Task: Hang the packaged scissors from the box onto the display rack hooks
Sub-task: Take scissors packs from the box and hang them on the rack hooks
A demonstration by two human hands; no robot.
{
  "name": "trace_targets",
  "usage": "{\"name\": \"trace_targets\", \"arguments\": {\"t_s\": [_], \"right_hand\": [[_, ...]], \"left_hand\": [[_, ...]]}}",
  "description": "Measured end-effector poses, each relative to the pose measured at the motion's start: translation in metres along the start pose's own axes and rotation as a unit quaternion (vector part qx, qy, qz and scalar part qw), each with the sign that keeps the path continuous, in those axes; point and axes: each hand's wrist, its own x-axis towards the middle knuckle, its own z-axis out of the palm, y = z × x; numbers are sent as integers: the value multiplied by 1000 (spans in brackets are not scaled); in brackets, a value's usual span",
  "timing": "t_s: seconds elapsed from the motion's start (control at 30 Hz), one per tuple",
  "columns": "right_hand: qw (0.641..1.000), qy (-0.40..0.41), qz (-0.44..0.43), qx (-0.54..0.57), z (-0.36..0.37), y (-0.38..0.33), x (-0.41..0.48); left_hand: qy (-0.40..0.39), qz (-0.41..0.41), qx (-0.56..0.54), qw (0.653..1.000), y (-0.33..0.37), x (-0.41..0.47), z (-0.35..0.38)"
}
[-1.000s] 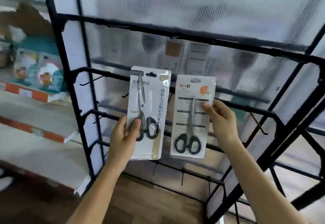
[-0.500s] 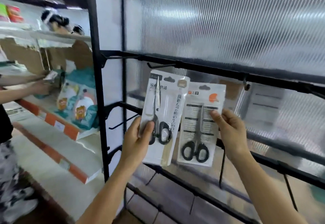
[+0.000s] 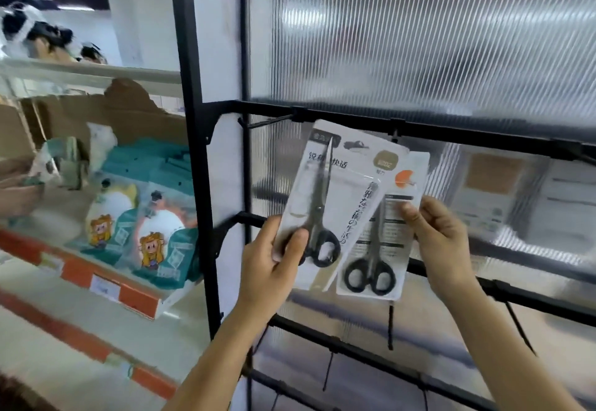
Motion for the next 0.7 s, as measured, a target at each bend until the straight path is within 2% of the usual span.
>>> {"name": "trace_targets", "arguments": {"t_s": [0.1, 0.27, 0.5, 0.7], "right_hand": [[1000, 15, -10, -20, 30, 2, -1], [999, 2, 0, -36, 62, 3, -4], [998, 2, -8, -63, 73, -7, -1], [998, -10, -7, -69, 80, -8, -1]], "left_hand": [[3, 3, -16, 1000, -14, 13, -26], [57, -14, -8, 998, -32, 24, -54], [74, -21, 37, 996, -32, 15, -63], [76, -32, 22, 996, -28, 16, -66]]}}
